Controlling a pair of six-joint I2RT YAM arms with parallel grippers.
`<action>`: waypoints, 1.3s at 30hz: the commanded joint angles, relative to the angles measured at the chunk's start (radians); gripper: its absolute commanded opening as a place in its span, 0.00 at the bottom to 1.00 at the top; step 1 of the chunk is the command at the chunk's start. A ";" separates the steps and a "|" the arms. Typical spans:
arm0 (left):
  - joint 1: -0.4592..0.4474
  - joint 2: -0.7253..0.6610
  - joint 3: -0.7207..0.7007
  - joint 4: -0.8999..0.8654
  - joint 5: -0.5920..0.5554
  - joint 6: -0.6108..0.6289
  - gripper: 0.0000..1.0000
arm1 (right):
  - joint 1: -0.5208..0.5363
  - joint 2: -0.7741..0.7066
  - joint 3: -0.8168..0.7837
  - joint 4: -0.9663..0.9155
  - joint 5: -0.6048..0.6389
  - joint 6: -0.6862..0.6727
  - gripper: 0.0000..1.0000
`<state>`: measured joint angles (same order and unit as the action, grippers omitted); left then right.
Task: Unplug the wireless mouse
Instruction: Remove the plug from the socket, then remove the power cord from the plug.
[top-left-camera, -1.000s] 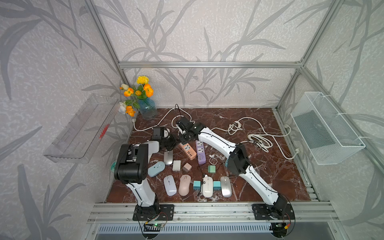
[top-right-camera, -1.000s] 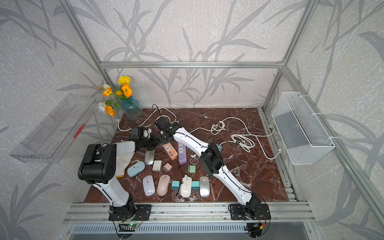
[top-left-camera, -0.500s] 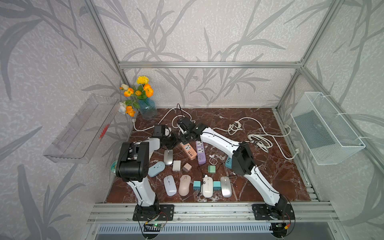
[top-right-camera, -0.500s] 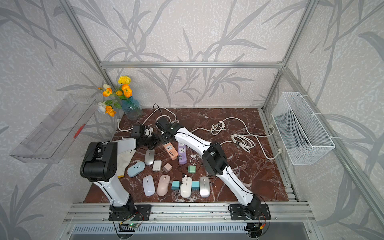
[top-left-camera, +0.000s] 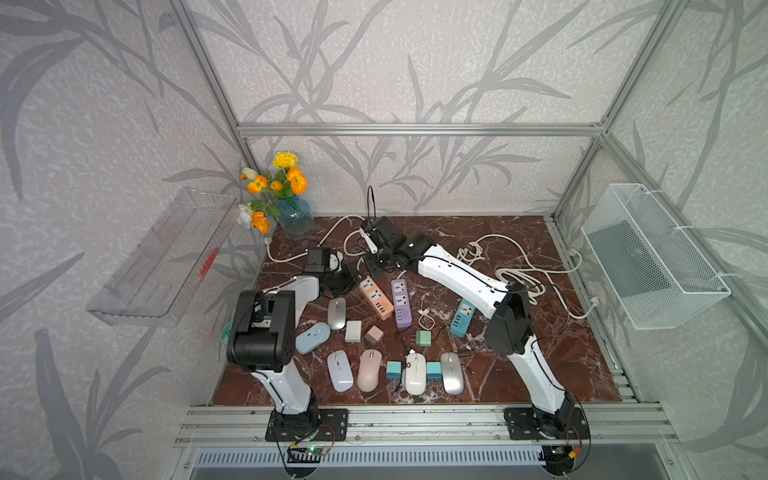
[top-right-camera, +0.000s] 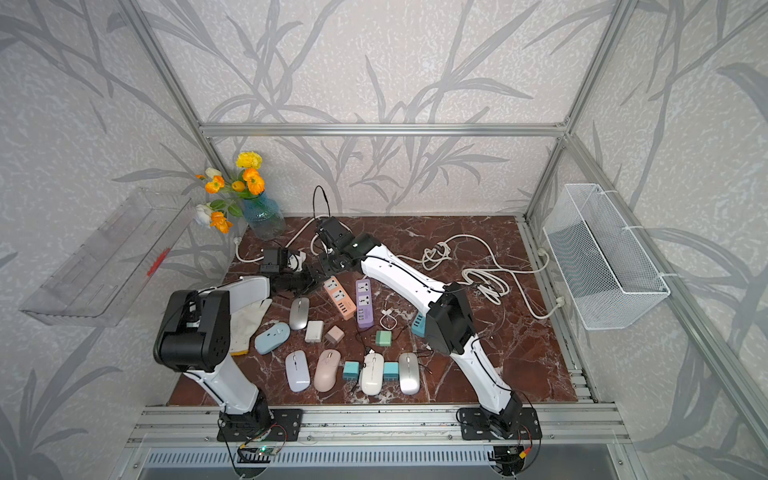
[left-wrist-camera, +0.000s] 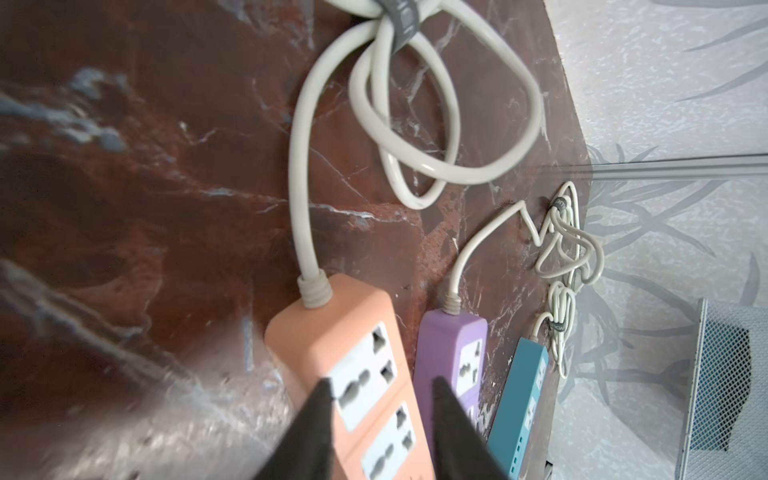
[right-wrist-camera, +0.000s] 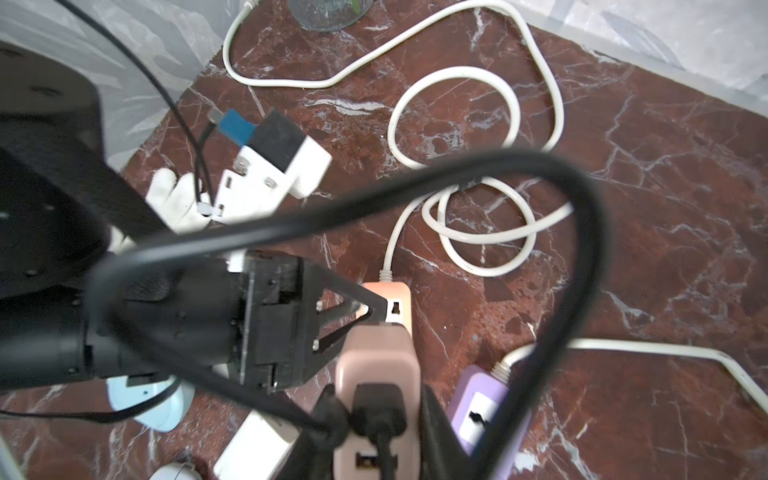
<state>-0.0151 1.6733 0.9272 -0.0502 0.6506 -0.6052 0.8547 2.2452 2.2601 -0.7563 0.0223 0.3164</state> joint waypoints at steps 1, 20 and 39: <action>-0.012 -0.153 0.046 -0.069 -0.035 0.141 0.78 | -0.047 -0.145 -0.050 0.009 -0.085 0.072 0.00; -0.377 -0.581 -0.128 0.117 -0.350 1.002 0.83 | -0.189 -0.383 -0.321 0.036 -0.596 0.209 0.00; -0.428 -0.541 -0.110 0.194 -0.275 0.900 0.46 | -0.160 -0.386 -0.367 0.071 -0.645 0.214 0.00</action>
<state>-0.4381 1.1355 0.7837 0.1123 0.3546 0.3077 0.6884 1.8957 1.9030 -0.7025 -0.6071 0.5289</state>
